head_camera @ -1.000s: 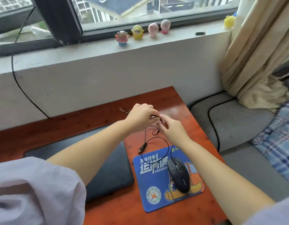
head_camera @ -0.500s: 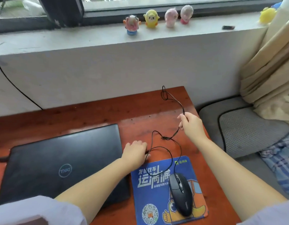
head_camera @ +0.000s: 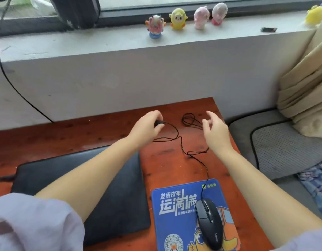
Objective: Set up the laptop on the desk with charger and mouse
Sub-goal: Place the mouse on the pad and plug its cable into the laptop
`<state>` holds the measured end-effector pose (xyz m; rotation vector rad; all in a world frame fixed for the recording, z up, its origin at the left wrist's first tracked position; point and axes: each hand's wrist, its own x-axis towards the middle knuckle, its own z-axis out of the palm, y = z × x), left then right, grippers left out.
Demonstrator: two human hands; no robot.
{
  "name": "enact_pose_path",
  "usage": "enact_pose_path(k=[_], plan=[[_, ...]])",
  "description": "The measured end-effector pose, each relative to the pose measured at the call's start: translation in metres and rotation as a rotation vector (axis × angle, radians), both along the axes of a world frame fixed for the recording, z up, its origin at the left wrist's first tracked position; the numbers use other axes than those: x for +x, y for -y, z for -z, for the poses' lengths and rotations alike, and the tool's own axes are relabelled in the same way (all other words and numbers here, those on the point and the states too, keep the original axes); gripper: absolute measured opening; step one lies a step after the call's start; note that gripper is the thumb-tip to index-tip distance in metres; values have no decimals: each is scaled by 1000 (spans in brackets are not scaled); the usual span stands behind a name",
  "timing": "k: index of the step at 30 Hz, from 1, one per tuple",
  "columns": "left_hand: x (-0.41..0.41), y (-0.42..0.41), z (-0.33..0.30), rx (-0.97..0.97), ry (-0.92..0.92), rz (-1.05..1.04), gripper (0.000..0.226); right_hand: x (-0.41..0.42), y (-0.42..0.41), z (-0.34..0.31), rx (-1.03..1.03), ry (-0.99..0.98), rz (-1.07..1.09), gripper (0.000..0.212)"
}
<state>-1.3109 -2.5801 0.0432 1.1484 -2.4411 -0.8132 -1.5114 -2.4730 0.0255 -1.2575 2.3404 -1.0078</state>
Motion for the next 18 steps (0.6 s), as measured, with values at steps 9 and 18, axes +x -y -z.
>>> enact_pose_path(k=[9, 18], plan=[[8, -10, 6, 93, -130, 23, 35, 46, 26, -17, 150, 130, -524, 21], [52, 2, 73, 25, 576, -148, 34, 23, 8, 9, 200, 937, -648, 26]])
